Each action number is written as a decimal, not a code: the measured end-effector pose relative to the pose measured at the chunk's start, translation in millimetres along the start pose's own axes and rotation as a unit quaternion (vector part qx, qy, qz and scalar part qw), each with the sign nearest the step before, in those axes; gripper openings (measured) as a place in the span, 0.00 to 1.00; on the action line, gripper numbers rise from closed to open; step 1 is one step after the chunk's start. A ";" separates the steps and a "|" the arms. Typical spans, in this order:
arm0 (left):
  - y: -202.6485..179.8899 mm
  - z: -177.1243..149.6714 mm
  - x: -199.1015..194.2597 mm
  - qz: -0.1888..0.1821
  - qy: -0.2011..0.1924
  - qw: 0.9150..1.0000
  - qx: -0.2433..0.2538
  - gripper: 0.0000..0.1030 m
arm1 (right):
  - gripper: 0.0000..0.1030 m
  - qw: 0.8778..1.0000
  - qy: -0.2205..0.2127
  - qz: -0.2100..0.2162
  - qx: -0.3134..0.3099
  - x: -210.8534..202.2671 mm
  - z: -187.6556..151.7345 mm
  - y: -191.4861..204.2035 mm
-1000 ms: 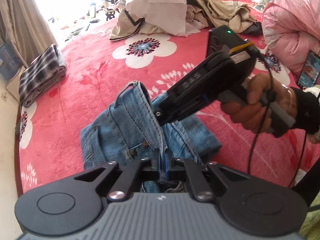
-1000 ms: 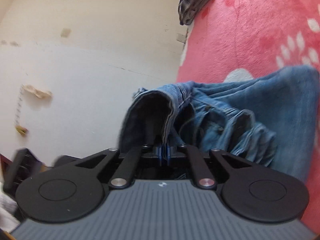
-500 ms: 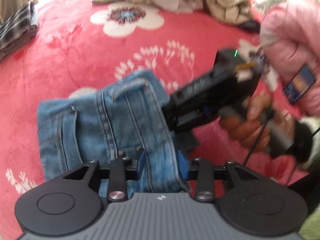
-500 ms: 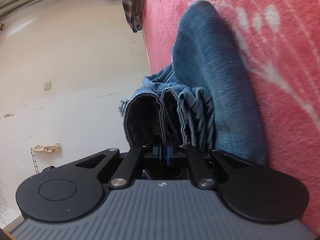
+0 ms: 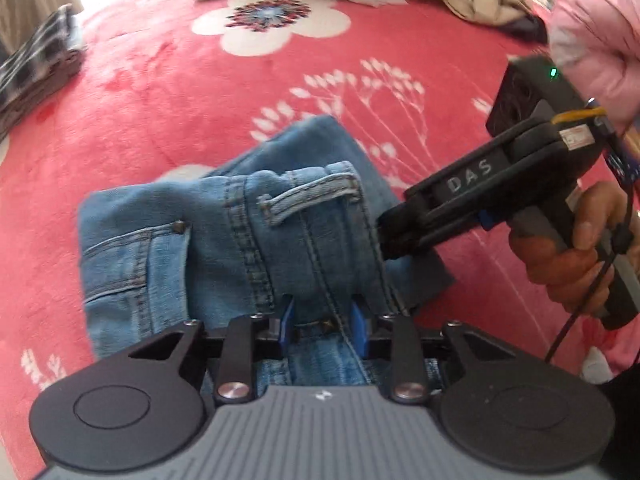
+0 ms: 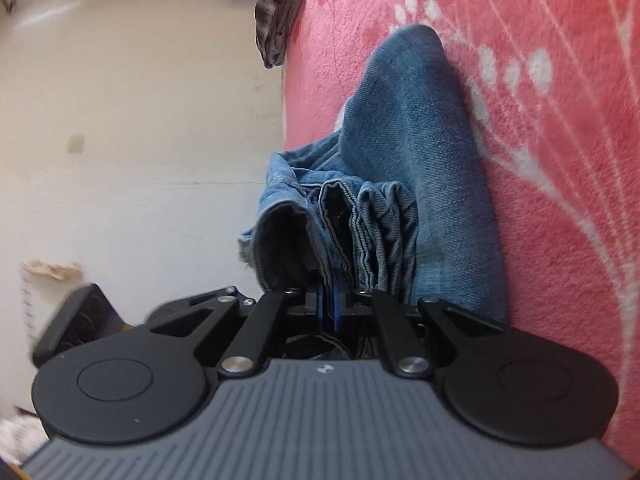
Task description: Fold clothes
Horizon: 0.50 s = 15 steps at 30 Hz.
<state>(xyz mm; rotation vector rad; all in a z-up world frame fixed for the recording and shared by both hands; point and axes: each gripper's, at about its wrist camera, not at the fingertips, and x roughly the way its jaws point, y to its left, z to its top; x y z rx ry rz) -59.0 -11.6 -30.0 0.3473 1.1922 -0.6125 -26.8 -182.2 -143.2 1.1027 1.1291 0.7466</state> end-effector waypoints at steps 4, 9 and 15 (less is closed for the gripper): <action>-2.2 -1.9 6.7 -0.004 0.004 1.000 0.008 0.31 | 0.06 0.995 -0.022 -0.054 -0.077 -14.2 -8.0 22.0; 2.1 -0.2 11.1 -0.019 0.002 1.000 0.002 0.32 | 0.11 0.984 -0.072 -0.113 -0.119 -45.5 -11.1 33.4; 3.0 -4.6 11.8 -0.025 -0.009 1.000 0.010 0.32 | 0.46 0.987 -0.064 -0.106 -0.103 -38.9 -9.6 29.9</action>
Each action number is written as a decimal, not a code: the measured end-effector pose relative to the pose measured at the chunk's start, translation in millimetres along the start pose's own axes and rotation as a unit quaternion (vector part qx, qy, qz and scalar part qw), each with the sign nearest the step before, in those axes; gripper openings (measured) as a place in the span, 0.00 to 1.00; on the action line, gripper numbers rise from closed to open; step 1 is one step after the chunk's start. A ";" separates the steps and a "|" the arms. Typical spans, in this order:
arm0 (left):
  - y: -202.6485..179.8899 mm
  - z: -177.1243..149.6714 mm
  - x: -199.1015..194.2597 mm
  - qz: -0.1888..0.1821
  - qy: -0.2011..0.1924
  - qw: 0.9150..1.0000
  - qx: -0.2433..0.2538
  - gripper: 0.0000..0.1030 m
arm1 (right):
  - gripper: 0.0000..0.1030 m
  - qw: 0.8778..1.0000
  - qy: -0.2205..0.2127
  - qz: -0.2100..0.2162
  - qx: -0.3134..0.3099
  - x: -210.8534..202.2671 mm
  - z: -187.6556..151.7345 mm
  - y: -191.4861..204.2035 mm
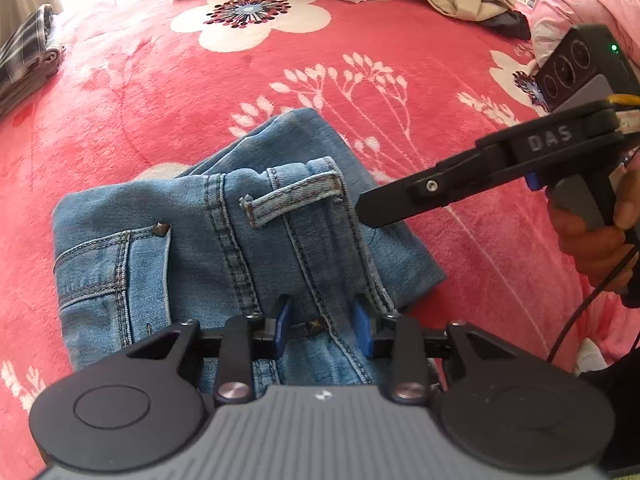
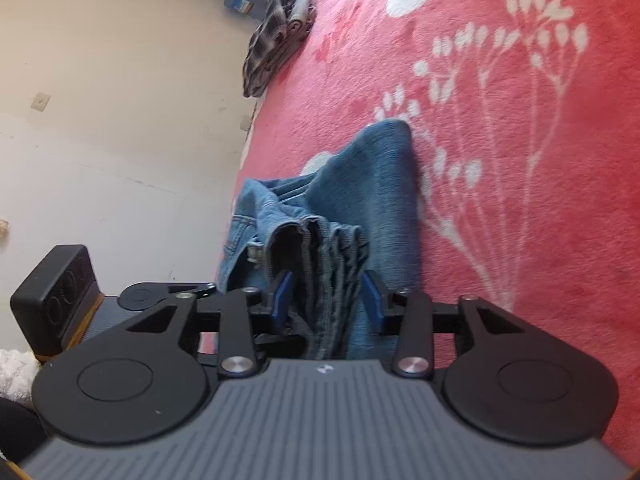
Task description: Fold clothes
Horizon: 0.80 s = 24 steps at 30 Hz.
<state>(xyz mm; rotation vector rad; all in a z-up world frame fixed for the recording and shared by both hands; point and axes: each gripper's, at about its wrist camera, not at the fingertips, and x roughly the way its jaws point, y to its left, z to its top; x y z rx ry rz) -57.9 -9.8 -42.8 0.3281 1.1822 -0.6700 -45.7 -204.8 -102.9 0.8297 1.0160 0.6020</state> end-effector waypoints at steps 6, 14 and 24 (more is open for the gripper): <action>-0.1 -12.3 -2.4 -0.014 -0.035 0.999 0.010 0.33 | 0.54 0.998 0.022 -0.032 -0.041 16.4 -5.4 22.5; 2.9 -21.7 -2.3 -0.024 -0.066 0.997 0.020 0.34 | 0.54 0.996 0.028 -0.075 -0.033 38.6 1.1 21.6; 4.8 -28.1 -2.5 -0.028 -0.079 0.996 0.022 0.34 | 0.62 0.999 0.013 -0.050 0.000 52.0 4.4 9.6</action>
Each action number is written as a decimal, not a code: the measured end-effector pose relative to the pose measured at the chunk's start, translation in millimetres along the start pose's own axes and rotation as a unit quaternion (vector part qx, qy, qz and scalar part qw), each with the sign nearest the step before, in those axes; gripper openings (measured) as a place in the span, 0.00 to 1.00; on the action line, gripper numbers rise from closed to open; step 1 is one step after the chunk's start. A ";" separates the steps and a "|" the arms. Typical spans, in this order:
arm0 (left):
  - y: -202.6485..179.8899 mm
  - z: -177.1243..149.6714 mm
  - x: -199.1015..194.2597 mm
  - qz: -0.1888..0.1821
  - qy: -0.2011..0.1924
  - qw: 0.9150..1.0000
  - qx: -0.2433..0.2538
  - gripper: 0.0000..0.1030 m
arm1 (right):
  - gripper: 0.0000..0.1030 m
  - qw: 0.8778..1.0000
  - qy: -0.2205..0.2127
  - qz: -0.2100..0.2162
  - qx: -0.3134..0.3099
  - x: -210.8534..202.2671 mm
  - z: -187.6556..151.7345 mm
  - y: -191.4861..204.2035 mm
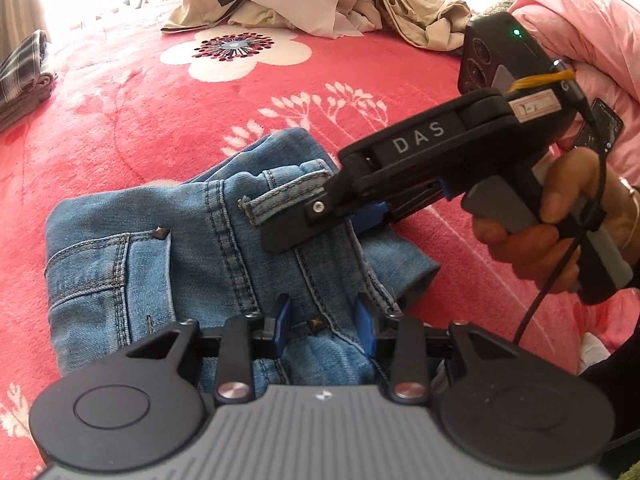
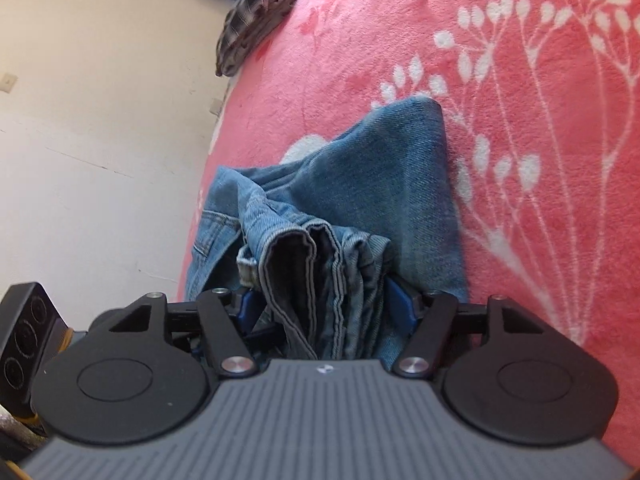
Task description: Fold clothes
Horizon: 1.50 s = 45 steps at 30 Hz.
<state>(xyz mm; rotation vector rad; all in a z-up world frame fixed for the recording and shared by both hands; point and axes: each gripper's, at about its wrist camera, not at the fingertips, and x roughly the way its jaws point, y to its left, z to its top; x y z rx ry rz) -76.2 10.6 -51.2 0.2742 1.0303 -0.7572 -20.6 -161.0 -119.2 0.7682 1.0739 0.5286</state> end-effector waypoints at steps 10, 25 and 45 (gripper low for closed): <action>-1.2 8.2 -20.3 0.008 0.000 0.999 -0.033 0.34 | 0.28 0.999 -0.024 0.026 -0.038 -11.9 0.1 23.2; 0.9 58.4 0.0 -0.014 -0.013 0.999 -0.049 0.39 | 0.27 0.998 0.027 0.062 -0.008 -22.6 73.0 8.6; -9.6 48.5 31.5 -0.016 -0.049 0.999 -0.002 0.43 | 0.32 0.990 -0.060 -0.029 -0.127 -55.1 56.1 3.9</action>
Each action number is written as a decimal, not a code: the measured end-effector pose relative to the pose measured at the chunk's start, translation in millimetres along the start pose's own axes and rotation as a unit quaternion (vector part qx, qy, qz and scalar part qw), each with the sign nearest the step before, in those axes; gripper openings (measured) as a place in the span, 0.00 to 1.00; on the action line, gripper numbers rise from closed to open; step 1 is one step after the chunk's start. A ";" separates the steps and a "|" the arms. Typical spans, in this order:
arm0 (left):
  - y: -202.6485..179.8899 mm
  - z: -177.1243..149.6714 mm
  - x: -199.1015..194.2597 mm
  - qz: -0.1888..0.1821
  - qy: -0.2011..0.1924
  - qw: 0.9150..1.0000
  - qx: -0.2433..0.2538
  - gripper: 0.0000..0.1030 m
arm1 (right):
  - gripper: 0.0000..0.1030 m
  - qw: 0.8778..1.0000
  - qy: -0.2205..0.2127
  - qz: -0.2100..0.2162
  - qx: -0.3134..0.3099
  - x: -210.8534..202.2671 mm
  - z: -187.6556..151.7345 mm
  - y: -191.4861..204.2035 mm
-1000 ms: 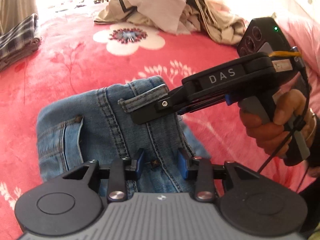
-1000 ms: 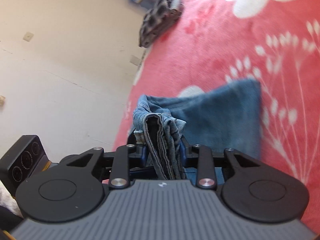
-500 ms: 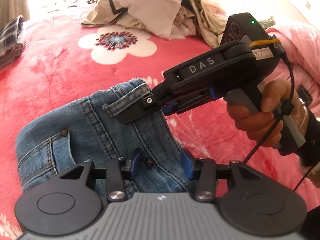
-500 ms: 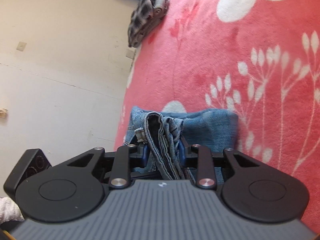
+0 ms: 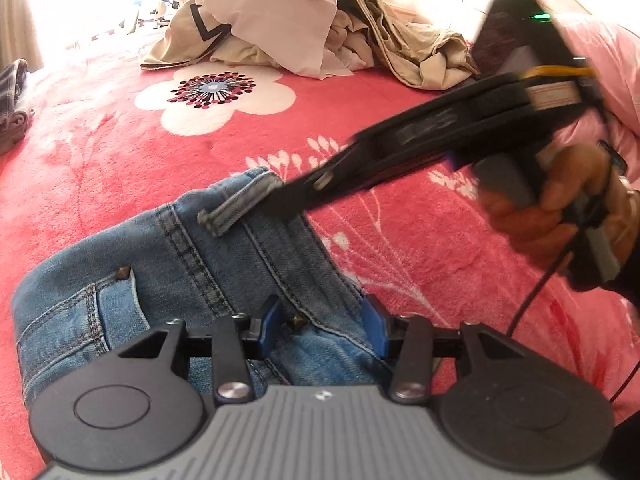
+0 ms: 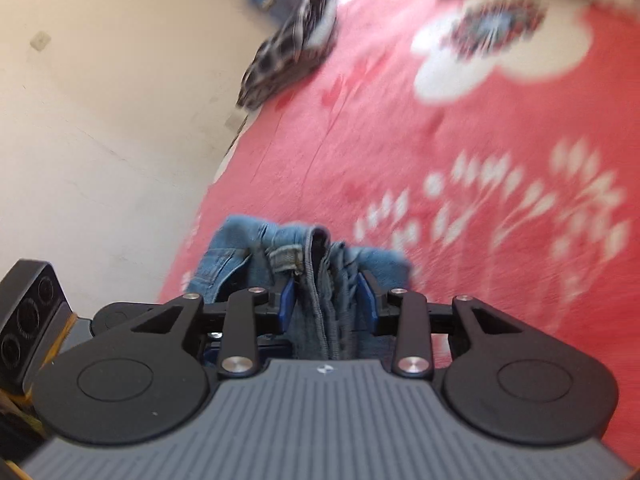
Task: Fold clothes
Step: 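Open both grippers and withdraw them from the folded jeans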
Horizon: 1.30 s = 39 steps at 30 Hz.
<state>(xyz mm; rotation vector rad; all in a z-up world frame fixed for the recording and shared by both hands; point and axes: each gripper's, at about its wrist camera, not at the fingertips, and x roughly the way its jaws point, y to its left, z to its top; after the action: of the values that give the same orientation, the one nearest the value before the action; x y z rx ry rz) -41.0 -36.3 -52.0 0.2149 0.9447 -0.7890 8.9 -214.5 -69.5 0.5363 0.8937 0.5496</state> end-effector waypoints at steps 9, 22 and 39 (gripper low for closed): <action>-2.0 -1.8 -5.8 0.008 -0.013 1.000 0.016 0.43 | 0.27 0.986 -0.096 0.018 -0.138 -29.0 -3.2 67.2; -0.3 -11.7 -9.4 0.009 -0.025 0.999 0.022 0.43 | 0.09 0.990 -0.058 -0.066 -0.107 35.5 -36.0 42.9; 5.3 -47.9 -64.7 0.026 -0.009 1.000 0.008 0.43 | 0.08 0.992 -0.080 -0.055 -0.081 36.0 -51.7 37.5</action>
<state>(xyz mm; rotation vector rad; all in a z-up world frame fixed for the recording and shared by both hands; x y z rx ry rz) -89.9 23.9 -29.9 0.2444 0.9123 -0.7501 -23.9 -153.1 -92.7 0.3760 0.7150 0.4664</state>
